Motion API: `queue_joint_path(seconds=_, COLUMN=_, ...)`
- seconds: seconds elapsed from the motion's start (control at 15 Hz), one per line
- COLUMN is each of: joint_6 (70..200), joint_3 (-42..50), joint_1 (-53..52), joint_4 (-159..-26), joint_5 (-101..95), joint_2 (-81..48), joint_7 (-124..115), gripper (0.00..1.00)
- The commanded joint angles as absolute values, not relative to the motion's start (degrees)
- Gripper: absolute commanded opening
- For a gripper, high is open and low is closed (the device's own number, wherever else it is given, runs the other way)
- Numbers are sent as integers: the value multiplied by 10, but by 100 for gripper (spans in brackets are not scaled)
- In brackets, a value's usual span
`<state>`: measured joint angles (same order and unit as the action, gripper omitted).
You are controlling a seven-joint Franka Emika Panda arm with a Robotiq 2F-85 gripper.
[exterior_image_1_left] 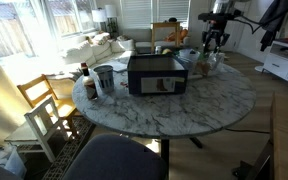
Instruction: Remove the clear case from the box and put it on the table
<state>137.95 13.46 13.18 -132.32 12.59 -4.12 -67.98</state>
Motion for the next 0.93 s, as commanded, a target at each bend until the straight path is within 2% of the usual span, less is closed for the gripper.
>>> queue_joint_path(seconds=0.0, joint_6=1339, joint_3=125, joint_1=117, joint_4=-1348, joint_5=79, joint_2=32, joint_7=-627, gripper=96)
queue_joint_path(seconds=0.13, joint_6=1300, joint_3=113, joint_1=111, joint_4=-1350, joint_5=52, joint_2=62, joint_7=-607, gripper=100)
queue_joint_path(seconds=0.6, joint_6=1161, joint_3=79, joint_1=102, joint_4=-1307, joint_5=4, joint_2=100, joint_7=-481, gripper=100)
queue_joint_path(seconds=0.87, joint_6=1165, joint_3=72, joint_1=106, joint_4=-1303, joint_5=12, joint_2=99, joint_7=-474, gripper=100)
